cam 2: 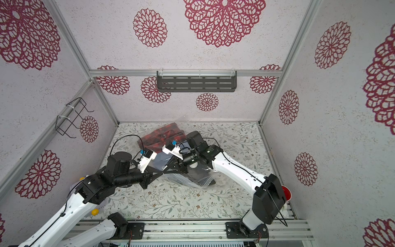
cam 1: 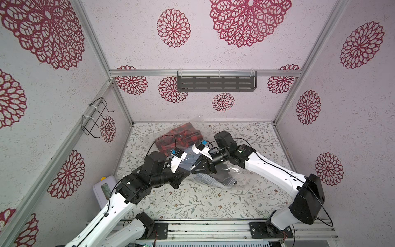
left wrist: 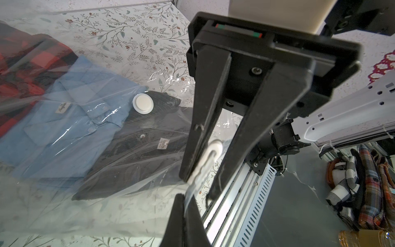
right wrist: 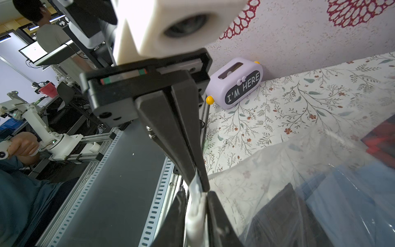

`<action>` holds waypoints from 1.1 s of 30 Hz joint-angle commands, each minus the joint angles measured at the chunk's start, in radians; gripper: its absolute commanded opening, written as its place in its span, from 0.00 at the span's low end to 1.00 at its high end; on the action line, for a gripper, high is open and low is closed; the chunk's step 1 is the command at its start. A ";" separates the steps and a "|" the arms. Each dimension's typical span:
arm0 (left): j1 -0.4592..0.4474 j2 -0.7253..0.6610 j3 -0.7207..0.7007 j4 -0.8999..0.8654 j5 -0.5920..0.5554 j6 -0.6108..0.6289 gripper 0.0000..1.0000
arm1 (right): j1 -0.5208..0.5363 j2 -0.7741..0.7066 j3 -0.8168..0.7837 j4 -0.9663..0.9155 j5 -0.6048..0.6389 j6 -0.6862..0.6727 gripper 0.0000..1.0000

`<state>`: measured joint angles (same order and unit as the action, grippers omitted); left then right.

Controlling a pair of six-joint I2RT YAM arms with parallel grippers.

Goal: Place the folded shirt into the vacuum bag
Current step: Close the vacuum bag at the center of the board.

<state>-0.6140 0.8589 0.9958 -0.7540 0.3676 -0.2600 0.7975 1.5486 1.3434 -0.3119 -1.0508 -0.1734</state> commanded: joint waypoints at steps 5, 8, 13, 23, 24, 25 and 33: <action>0.013 0.000 0.032 0.033 0.009 -0.008 0.00 | 0.006 -0.008 0.034 0.017 -0.020 -0.003 0.00; 0.020 -0.008 0.039 0.036 -0.012 -0.018 0.00 | 0.006 -0.017 0.016 0.046 -0.016 0.015 0.00; 0.028 -0.022 0.069 0.057 -0.069 -0.056 0.00 | 0.007 -0.031 -0.030 0.099 -0.006 0.044 0.00; 0.069 -0.072 0.085 0.065 -0.128 -0.065 0.00 | 0.006 -0.082 -0.123 0.153 0.020 0.066 0.00; 0.074 -0.078 0.083 0.065 -0.128 -0.068 0.00 | 0.006 -0.086 -0.128 0.156 0.022 0.066 0.00; 0.082 -0.083 0.082 0.066 -0.130 -0.071 0.00 | 0.006 -0.092 -0.136 0.158 0.023 0.067 0.00; 0.105 -0.099 0.077 0.084 -0.108 -0.085 0.00 | 0.006 -0.125 -0.190 0.179 0.038 0.079 0.00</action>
<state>-0.5613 0.8074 1.0222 -0.7753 0.3584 -0.3256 0.8185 1.4742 1.1976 -0.0166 -0.9806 -0.1181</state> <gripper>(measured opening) 0.041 0.095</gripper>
